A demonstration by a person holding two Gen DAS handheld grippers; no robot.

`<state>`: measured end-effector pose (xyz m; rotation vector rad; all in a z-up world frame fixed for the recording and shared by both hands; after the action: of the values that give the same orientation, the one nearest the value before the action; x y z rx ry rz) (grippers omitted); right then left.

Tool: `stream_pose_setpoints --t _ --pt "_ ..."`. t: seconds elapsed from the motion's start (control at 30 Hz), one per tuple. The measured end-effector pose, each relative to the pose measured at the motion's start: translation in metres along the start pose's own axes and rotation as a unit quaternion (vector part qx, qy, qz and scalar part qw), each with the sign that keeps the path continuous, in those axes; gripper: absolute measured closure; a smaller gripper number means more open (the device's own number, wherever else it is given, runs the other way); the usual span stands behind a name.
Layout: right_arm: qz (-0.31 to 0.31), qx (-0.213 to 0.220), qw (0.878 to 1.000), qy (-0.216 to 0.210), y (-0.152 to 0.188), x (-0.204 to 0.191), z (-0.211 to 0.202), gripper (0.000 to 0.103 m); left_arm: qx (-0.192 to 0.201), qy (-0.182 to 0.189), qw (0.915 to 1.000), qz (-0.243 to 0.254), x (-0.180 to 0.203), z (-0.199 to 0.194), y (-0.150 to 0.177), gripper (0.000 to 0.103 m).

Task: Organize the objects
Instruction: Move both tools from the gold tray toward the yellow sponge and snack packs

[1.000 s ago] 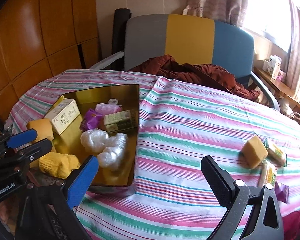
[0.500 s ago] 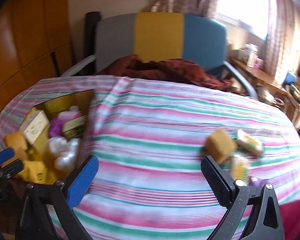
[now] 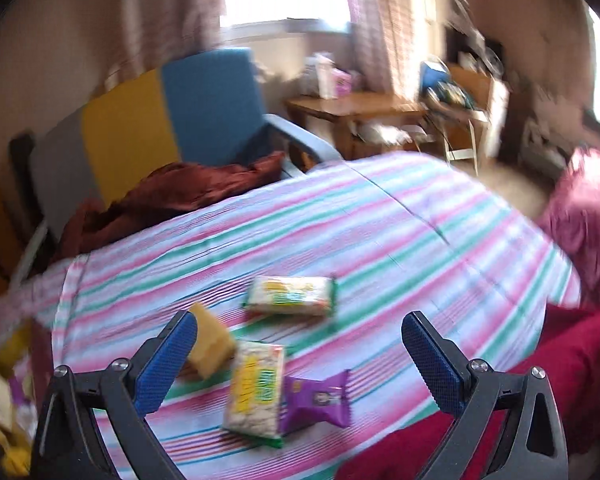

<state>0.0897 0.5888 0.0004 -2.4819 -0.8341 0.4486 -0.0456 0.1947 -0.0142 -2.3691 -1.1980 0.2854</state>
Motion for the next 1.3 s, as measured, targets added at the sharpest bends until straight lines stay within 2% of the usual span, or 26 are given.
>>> stream_pose_setpoints --t 0.13,0.17,0.2,0.23,0.27,0.43,0.6,0.73,0.83,0.9,1.23,1.3 --pt "0.107 -0.018 0.992 -0.066 0.007 0.037 0.016 0.0 -0.009 0.002 0.9997 0.024 0.024 0.01 -0.011 0.046" --pt "0.124 -0.026 0.989 -0.073 0.008 0.043 0.019 0.0 -0.012 0.004 0.9995 0.03 0.029 0.013 -0.013 0.046" --pt "0.128 -0.015 0.988 -0.08 0.007 0.045 0.016 0.0 -0.015 0.008 0.9992 0.037 0.037 0.016 -0.016 0.046" --pt "0.129 0.004 0.988 -0.079 0.007 0.046 0.011 0.0 -0.018 0.01 0.9988 0.045 0.044 0.02 -0.018 0.046" --pt "0.13 0.005 0.988 -0.078 0.007 0.045 0.01 0.0 -0.021 0.012 0.9984 0.051 0.05 0.023 -0.02 0.045" --pt "0.118 -0.003 0.989 -0.086 0.007 0.038 0.013 0.0 -0.035 0.032 0.9954 0.084 0.085 0.04 -0.033 0.04" --pt "0.119 -0.006 0.989 -0.092 0.008 0.042 0.016 0.0 -0.04 0.046 0.9923 0.108 0.113 0.054 -0.051 0.039" --pt "0.117 -0.01 0.989 -0.089 0.007 0.04 0.018 0.0 -0.053 0.057 0.9892 0.124 0.136 0.071 -0.07 0.029" --pt "0.115 -0.012 0.989 -0.088 0.007 0.038 0.02 0.0 -0.059 0.062 0.987 0.136 0.154 0.084 -0.081 0.027" --pt "0.112 -0.014 0.99 -0.087 0.007 0.036 0.021 0.0 -0.064 0.068 0.9845 0.149 0.166 0.094 -0.087 0.022" --pt "0.107 -0.021 0.99 -0.093 0.006 0.034 0.025 0.0 -0.074 0.075 0.9699 0.219 0.217 0.146 -0.122 0.019" --pt "0.106 -0.022 0.989 -0.096 0.006 0.033 0.026 0.0 -0.078 0.083 0.9669 0.228 0.225 0.153 -0.129 0.015"
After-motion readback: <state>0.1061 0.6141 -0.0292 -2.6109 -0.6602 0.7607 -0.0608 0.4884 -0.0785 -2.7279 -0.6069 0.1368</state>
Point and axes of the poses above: each gripper's, at about its wrist camera, not at the fingertips, and z roughly the way its jaws point, x to its right, y to its underside, the point moved 3 cm from there along z, roughly the way its jaws point, and after that the axes turned 14 degrees about -x, right-handed, at the moved point
